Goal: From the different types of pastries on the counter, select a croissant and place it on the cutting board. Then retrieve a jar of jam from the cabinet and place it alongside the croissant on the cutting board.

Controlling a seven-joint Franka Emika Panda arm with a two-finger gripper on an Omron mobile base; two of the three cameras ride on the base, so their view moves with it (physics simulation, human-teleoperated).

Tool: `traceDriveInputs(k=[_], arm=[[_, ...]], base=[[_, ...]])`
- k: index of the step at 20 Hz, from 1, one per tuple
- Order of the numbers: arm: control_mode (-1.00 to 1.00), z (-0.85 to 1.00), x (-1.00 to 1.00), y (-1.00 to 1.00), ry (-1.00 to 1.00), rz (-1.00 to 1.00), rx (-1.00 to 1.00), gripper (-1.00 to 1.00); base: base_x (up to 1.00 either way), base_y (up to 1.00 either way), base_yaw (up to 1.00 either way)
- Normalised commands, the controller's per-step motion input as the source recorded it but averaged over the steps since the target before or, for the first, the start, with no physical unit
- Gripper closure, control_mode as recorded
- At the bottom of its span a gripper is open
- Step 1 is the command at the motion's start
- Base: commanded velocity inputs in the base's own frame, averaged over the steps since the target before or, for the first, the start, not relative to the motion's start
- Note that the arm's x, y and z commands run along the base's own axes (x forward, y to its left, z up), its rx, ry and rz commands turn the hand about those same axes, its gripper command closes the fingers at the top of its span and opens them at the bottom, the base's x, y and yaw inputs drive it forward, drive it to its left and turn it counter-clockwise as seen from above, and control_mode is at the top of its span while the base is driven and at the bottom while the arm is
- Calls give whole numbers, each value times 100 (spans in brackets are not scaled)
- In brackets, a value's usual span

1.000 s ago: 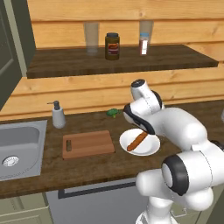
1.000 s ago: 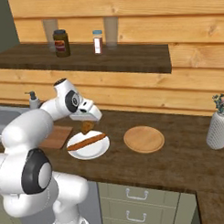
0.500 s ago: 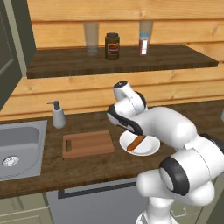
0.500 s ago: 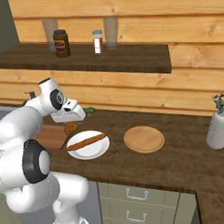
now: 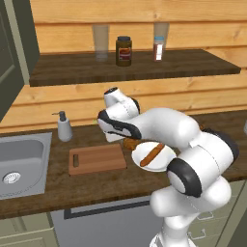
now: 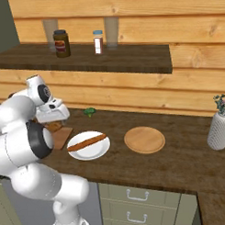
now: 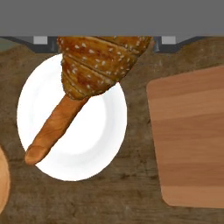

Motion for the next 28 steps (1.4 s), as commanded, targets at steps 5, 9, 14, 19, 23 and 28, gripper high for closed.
traceDriveInputs(k=[5,9,14,19,23,28], arm=[[-100,-16,0,39,14,0,10,100],[-100,-68,0,2,9,0,18,100],[-100,-82,1,0,-1,-2,14,100],[-100,-17,38,30,-4,-1,-7,100],[-100,4,61,7,2,0,-8,100],[-100,0,25,2,4,0,0,100]], base=[[0,0,0],[0,0,0],[0,0,0],[0,0,0],[0,0,0],[0,0,0]])
